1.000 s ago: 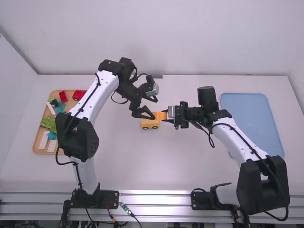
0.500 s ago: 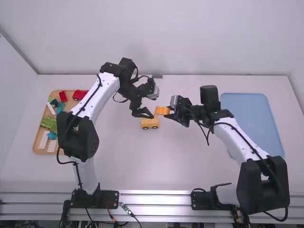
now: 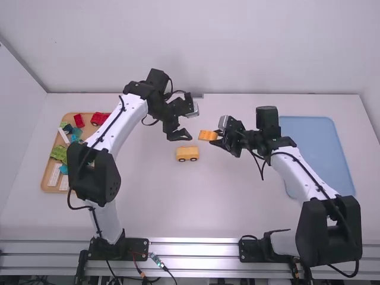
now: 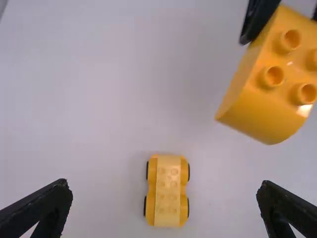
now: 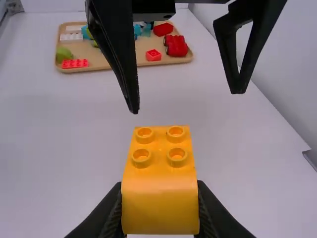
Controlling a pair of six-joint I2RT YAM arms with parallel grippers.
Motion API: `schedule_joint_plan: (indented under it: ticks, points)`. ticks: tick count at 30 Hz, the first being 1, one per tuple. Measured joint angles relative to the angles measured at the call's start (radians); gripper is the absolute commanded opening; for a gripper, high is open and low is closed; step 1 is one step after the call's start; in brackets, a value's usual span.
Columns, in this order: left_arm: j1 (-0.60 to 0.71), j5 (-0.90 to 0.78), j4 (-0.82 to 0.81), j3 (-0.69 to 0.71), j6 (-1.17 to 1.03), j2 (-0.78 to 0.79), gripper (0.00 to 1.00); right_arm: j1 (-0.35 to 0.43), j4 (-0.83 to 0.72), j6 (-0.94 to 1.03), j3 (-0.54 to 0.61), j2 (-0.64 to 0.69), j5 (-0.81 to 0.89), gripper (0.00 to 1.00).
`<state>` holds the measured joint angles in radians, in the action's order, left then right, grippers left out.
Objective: Assemble lego blocks to make yellow taxi
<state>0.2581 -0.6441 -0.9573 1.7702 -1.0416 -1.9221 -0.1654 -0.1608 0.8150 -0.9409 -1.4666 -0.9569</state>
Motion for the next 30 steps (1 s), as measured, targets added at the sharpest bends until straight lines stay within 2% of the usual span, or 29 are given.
schedule_joint_plan:
  ticks: [3, 5, 6, 8, 13, 18, 30]
  points:
    - [0.000, 0.104, 0.245, -0.181, 0.135, 0.108, 0.99, 0.000, -0.001, 0.000, 0.000, 0.000, 0.004, 0.16]
    - [0.001, 0.135, 0.325, -0.254, 0.172, 0.153, 0.99, 0.000, -0.003, -0.001, 0.000, 0.000, 0.005, 0.16]
    - [0.001, 0.152, 0.391, -0.339, 0.195, 0.210, 0.99, 0.000, -0.005, -0.001, 0.000, 0.000, 0.006, 0.16]
    - [0.001, 0.139, 0.482, -0.480, 0.201, 0.314, 0.99, 0.000, -0.009, 0.000, 0.000, 0.000, 0.005, 0.16]
    - [0.000, 0.053, 0.651, -0.691, 0.208, 0.485, 0.99, -0.016, -0.034, 0.006, 0.000, 0.000, -0.010, 0.16]
    - [0.000, -0.058, 0.649, -0.758, 0.185, 0.528, 0.99, -0.053, -0.076, 0.049, 0.000, 0.000, -0.042, 0.16]
    - [-0.037, -0.326, 0.571, -0.761, 0.066, 0.528, 0.99, -0.066, -0.156, 0.185, 0.000, 0.000, -0.109, 0.16]
